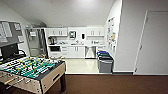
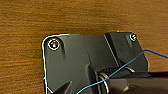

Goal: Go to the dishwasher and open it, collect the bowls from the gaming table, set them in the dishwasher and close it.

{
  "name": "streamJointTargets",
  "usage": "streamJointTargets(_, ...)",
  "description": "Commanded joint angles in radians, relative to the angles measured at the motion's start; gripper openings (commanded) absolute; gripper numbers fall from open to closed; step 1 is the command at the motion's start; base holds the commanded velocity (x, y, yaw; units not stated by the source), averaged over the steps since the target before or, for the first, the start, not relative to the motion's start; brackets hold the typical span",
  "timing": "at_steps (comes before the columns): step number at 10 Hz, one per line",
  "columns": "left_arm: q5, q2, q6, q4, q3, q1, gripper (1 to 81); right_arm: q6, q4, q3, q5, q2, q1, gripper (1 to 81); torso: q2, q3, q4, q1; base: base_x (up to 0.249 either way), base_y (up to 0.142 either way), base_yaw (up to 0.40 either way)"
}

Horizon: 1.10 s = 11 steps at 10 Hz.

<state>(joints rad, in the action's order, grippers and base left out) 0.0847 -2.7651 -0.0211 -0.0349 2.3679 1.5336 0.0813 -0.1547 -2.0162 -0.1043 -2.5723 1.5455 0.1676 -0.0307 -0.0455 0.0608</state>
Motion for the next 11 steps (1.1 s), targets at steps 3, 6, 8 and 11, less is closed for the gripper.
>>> streamJointTargets(3,-0.039,0.019,0.003,-0.014,-0.006,-0.071,81.1,0.005,0.010,0.016,0.046,0.025,-0.067,81.1,-0.001,0.000,0.000,0.001,0.091,0.000,0.000)
streamJointTargets(6,-0.037,0.018,0.003,-0.014,-0.010,-0.071,81.1,0.005,0.012,0.008,0.043,0.025,-0.067,81.1,-0.001,0.000,0.000,0.001,0.113,0.000,0.000)
streamJointTargets(8,-0.037,0.016,0.003,-0.014,-0.012,-0.071,81.1,0.005,0.014,0.002,0.038,0.021,-0.067,81.1,-0.001,0.000,0.000,0.001,0.135,0.000,0.000)
streamJointTargets(11,-0.037,0.013,0.003,-0.014,-0.012,-0.071,81.1,0.005,0.014,-0.010,0.038,0.008,-0.067,81.1,-0.001,0.000,0.000,0.001,0.136,0.000,0.000)
